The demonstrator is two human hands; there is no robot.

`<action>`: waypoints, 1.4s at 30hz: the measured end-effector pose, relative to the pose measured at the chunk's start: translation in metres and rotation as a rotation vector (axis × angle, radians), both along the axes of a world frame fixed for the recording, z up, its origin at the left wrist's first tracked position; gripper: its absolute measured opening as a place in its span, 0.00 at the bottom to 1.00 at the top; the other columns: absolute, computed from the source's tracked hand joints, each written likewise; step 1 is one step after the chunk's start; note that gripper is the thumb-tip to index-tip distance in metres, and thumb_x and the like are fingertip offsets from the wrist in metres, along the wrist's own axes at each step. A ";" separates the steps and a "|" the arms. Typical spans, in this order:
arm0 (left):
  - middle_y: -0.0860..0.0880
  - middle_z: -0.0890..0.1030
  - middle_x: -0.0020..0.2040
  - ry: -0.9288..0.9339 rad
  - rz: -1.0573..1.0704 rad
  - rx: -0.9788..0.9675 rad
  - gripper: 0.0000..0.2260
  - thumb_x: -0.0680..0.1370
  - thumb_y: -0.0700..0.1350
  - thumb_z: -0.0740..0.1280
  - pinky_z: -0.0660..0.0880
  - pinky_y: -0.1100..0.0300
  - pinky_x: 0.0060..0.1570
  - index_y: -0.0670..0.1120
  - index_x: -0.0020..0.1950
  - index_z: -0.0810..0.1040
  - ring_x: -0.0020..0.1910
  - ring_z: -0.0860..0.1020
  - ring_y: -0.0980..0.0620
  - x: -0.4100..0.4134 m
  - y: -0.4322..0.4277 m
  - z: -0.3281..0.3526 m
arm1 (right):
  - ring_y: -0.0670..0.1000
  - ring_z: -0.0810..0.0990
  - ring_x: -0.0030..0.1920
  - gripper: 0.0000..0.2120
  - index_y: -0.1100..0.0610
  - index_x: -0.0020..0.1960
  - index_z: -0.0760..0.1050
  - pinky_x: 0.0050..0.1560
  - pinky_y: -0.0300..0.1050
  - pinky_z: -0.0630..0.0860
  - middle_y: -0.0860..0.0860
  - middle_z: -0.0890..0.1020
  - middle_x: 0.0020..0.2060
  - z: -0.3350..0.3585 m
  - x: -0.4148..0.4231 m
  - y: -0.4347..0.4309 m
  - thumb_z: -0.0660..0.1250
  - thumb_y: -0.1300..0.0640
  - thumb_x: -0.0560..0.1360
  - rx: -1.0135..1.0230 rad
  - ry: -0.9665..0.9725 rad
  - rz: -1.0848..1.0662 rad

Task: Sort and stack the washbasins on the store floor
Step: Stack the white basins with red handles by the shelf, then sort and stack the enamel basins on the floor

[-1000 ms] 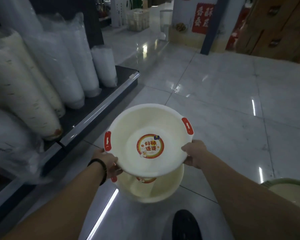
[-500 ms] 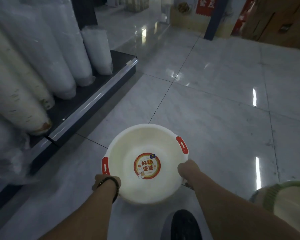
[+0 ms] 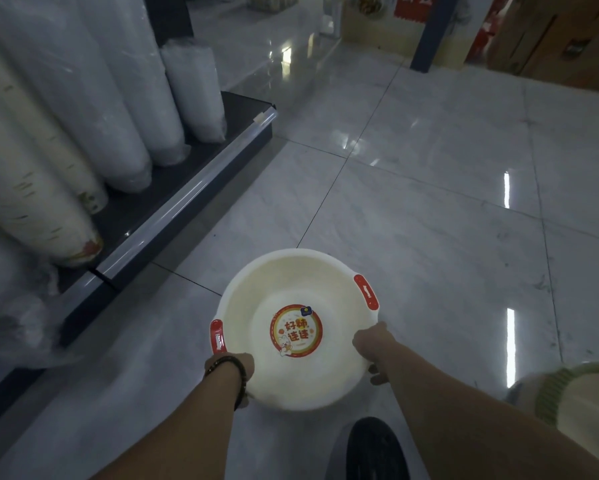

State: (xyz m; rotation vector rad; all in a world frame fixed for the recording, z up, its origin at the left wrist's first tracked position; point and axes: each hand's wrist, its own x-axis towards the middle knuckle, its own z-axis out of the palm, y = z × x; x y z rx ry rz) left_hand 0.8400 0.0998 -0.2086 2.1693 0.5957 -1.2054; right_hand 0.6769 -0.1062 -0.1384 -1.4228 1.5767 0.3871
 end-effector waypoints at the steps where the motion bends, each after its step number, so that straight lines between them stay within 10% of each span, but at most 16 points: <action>1: 0.47 0.67 0.38 0.030 -0.036 -0.023 0.08 0.84 0.42 0.62 0.80 0.50 0.60 0.39 0.48 0.74 0.54 0.76 0.42 -0.001 0.001 0.014 | 0.63 0.78 0.63 0.34 0.55 0.83 0.54 0.63 0.61 0.81 0.60 0.74 0.70 0.002 0.002 0.000 0.66 0.51 0.83 -0.037 0.015 0.037; 5: 0.40 0.75 0.47 -0.041 -0.165 0.054 0.13 0.81 0.43 0.67 0.82 0.50 0.37 0.37 0.61 0.73 0.45 0.82 0.41 -0.007 0.023 0.088 | 0.59 0.81 0.60 0.23 0.57 0.72 0.71 0.63 0.57 0.80 0.57 0.80 0.62 0.026 0.018 0.013 0.69 0.49 0.81 -0.309 0.154 0.468; 12: 0.47 0.79 0.66 -0.111 -0.709 0.041 0.20 0.83 0.51 0.67 0.81 0.47 0.60 0.50 0.75 0.73 0.57 0.83 0.47 0.027 0.096 0.203 | 0.58 0.80 0.63 0.20 0.56 0.71 0.77 0.67 0.55 0.76 0.54 0.81 0.66 0.111 0.099 0.095 0.64 0.47 0.84 -0.397 -0.074 1.162; 19: 0.49 0.81 0.63 -0.538 -0.747 0.049 0.12 0.83 0.51 0.65 0.79 0.53 0.58 0.52 0.66 0.79 0.58 0.83 0.47 0.005 0.246 0.368 | 0.59 0.81 0.62 0.20 0.54 0.68 0.80 0.64 0.53 0.78 0.56 0.83 0.63 0.243 0.130 0.299 0.64 0.43 0.84 -0.439 -0.514 1.513; 29: 0.55 0.84 0.53 -0.690 -0.076 0.259 0.07 0.81 0.49 0.69 0.75 0.62 0.52 0.55 0.58 0.83 0.49 0.81 0.54 -0.155 0.584 0.385 | 0.53 0.84 0.58 0.13 0.53 0.59 0.86 0.56 0.43 0.77 0.51 0.88 0.55 0.332 0.114 0.565 0.68 0.48 0.81 -0.334 -0.768 1.957; 42: 0.49 0.85 0.41 -0.475 0.774 0.179 0.07 0.75 0.53 0.74 0.78 0.59 0.37 0.51 0.48 0.83 0.39 0.84 0.51 -0.425 0.744 0.265 | 0.55 0.85 0.47 0.18 0.58 0.63 0.84 0.47 0.50 0.82 0.55 0.86 0.54 0.246 -0.042 0.821 0.67 0.46 0.82 -0.261 -0.349 2.655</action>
